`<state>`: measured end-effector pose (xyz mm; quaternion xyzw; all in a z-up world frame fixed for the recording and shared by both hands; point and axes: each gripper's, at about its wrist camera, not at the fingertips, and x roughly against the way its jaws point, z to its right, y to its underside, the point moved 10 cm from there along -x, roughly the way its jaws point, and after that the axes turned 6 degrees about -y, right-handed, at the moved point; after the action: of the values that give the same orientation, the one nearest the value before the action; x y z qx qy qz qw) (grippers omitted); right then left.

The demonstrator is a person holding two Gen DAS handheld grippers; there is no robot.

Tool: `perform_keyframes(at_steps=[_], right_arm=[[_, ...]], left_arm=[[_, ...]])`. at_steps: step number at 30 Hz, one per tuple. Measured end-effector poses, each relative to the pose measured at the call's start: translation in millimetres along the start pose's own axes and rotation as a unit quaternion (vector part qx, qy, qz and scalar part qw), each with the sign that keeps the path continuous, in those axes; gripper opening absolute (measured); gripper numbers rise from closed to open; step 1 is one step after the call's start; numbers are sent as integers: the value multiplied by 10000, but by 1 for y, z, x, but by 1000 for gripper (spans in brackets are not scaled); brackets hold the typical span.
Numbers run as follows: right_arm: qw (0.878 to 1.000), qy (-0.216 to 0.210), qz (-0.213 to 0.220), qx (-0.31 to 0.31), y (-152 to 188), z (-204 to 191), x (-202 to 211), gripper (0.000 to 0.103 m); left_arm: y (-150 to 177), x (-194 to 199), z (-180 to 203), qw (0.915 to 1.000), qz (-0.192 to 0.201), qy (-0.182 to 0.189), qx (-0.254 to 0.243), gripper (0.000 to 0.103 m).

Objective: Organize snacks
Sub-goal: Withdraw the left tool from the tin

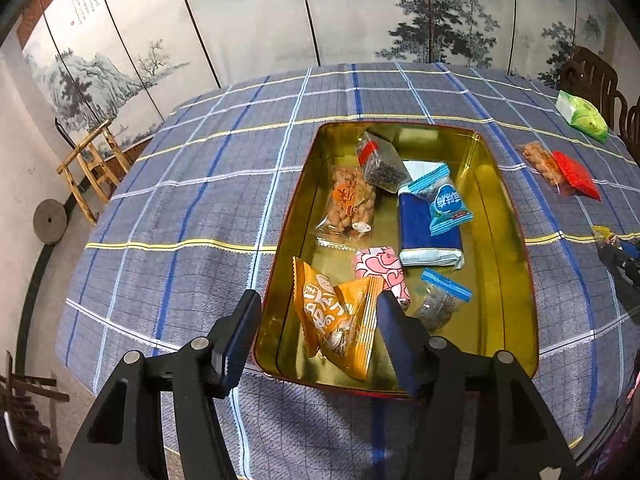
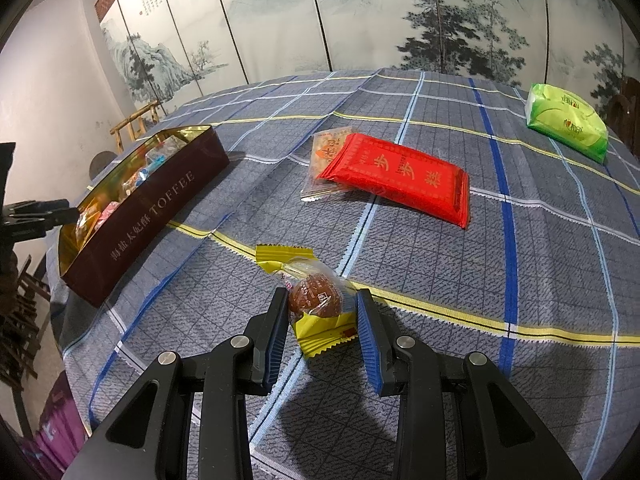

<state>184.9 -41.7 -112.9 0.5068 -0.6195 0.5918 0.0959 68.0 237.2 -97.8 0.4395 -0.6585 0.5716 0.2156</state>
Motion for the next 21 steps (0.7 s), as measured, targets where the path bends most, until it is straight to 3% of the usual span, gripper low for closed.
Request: perform_keyframes(at_steps=[13, 21], right_arm=[[10000, -53, 7, -78, 5, -11, 4, 35], [9999, -86, -1, -108, 10, -21, 6, 35]], left_arm=[[9, 16, 3, 9999, 84, -126, 8, 59], [15, 23, 2, 9995, 153, -289, -33, 66]])
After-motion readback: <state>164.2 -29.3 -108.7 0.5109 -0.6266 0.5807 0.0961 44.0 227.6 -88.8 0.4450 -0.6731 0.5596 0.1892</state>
